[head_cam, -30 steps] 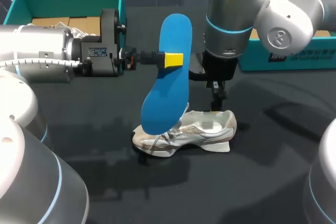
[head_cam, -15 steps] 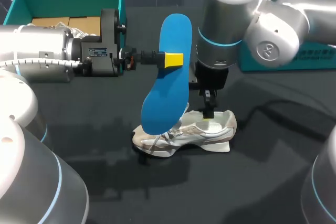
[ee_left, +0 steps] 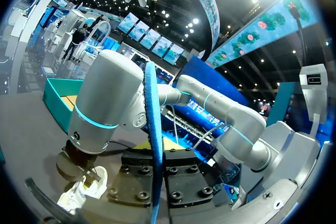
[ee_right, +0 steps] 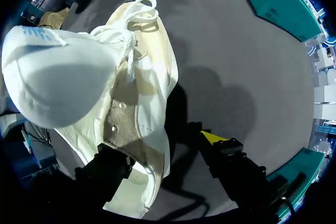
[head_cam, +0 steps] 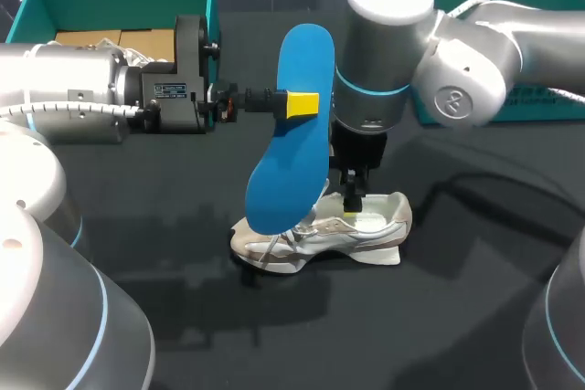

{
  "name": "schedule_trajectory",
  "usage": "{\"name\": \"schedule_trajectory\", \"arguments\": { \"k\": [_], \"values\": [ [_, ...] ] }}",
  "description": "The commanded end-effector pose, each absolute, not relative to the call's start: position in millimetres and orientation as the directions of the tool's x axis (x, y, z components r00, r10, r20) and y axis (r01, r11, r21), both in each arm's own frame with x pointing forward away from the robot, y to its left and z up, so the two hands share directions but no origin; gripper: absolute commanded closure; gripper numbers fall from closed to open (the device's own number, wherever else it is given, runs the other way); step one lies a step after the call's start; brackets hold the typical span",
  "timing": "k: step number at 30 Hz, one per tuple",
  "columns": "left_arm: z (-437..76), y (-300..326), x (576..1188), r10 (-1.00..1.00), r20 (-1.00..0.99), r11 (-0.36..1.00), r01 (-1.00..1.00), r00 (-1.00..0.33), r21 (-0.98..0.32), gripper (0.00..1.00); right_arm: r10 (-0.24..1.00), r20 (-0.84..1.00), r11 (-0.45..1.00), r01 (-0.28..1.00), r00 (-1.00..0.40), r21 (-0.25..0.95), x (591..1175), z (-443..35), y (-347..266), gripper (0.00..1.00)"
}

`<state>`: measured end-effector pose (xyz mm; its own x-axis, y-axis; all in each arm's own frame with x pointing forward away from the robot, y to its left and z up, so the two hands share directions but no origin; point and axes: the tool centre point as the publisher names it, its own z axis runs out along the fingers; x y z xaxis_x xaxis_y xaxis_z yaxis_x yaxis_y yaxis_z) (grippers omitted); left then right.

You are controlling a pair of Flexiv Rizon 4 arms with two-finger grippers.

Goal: Take the shoe out of the shoebox, open the shoe tongue, remove and reinsert the insole, then place the shoe into the shoebox

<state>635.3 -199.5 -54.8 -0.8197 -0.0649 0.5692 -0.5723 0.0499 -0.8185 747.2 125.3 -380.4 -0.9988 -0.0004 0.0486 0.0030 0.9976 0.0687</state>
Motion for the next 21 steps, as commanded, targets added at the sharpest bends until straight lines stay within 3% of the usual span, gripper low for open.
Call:
{"name": "schedule_trajectory", "arguments": {
  "k": [1,3,5,21],
  "values": [
    [-56,-201,635,-0.065,0.569,0.048,-0.572,-0.82,-0.819,1.0,-0.001,0.055,0.998,0.003,-0.999,0.066,746,-389,131,0.43],
    [-56,-201,635,-0.065,0.569,0.048,-0.572,-0.82,-0.819,1.0,0.0,0.057,0.998,0.004,-0.998,0.064,745,-389,132,0.68],
    [-56,-201,635,-0.065,0.569,0.048,-0.572,-0.82,-0.819,1.0,0.001,0.058,0.998,0.005,-0.998,0.063,743,-389,133,1.0],
    [-56,-201,635,-0.065,0.569,0.048,-0.572,-0.82,-0.819,1.0,0.056,0.091,0.998,0.06,-0.994,0.037,731,-368,135,1.0]
  ]
}}
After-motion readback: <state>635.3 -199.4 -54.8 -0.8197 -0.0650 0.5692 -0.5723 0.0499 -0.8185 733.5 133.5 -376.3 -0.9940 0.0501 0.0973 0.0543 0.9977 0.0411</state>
